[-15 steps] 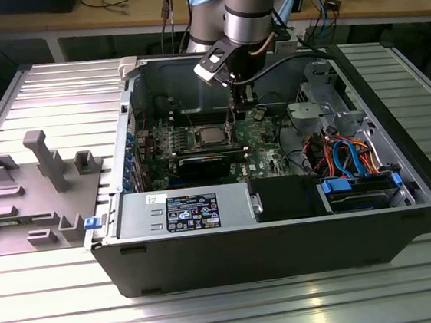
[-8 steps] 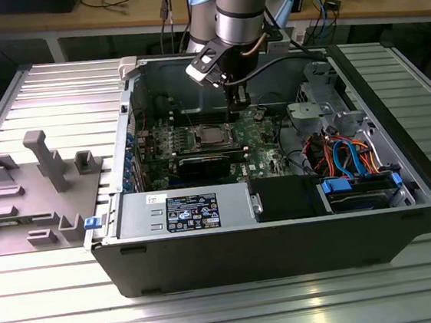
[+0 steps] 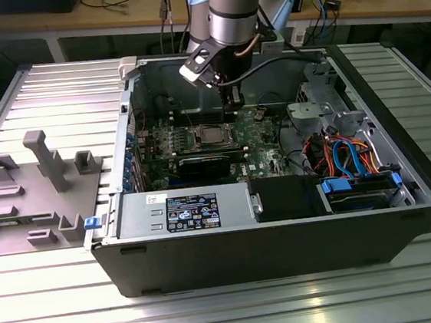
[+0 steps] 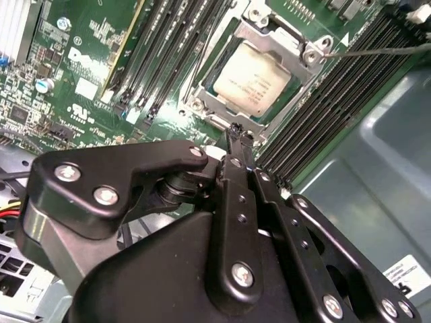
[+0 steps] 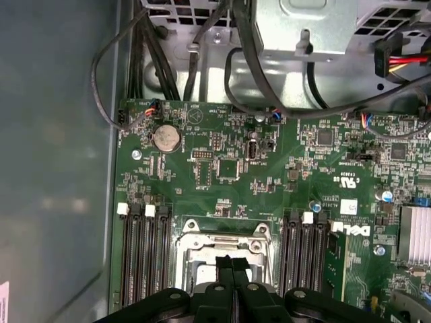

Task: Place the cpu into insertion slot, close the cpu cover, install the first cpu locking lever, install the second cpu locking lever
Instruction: 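Close the cpu cover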

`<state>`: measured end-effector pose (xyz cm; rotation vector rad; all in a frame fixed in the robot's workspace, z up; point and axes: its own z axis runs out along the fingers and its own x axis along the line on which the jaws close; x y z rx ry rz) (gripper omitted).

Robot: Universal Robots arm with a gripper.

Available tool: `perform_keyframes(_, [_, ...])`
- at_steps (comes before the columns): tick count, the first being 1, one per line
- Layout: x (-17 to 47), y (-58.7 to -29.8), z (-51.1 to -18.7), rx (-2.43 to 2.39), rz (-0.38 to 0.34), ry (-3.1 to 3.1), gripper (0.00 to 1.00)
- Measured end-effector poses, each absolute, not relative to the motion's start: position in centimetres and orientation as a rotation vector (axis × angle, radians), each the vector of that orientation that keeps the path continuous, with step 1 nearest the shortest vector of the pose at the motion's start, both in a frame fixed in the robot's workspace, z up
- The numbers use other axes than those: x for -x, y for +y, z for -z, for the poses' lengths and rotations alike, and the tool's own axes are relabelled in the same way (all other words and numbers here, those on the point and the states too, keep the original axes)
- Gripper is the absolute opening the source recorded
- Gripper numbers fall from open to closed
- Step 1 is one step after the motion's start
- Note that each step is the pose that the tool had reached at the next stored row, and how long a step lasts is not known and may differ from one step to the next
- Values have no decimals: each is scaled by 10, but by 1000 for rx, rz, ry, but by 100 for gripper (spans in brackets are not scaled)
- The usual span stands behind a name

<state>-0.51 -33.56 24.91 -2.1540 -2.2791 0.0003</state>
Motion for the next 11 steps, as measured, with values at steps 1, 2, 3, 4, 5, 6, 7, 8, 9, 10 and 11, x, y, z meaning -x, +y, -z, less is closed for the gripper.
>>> perform_keyframes(1, [6, -336, -249, 2154, 0, -2279, 11])
perform_keyframes(2, [7, -336, -249, 2154, 0, -2279, 11])
perform_keyframes(3, [8, -336, -249, 2154, 0, -2279, 11])
perform_keyframes(4, [9, -336, -249, 2154, 0, -2279, 11])
perform_keyframes(5, [10, -336, -249, 2154, 0, -2279, 11])
perform_keyframes(6, [12, -336, -249, 2154, 0, -2279, 11])
perform_keyframes(7, [13, -336, -249, 2154, 0, -2279, 11])
perform_keyframes(8, [14, -336, -249, 2154, 0, -2279, 11])
perform_keyframes(9, [15, -336, -249, 2154, 0, -2279, 11])
perform_keyframes(10, [16, -336, -249, 2154, 0, -2279, 11])
perform_keyframes(11, [17, -336, -249, 2154, 0, -2279, 11])
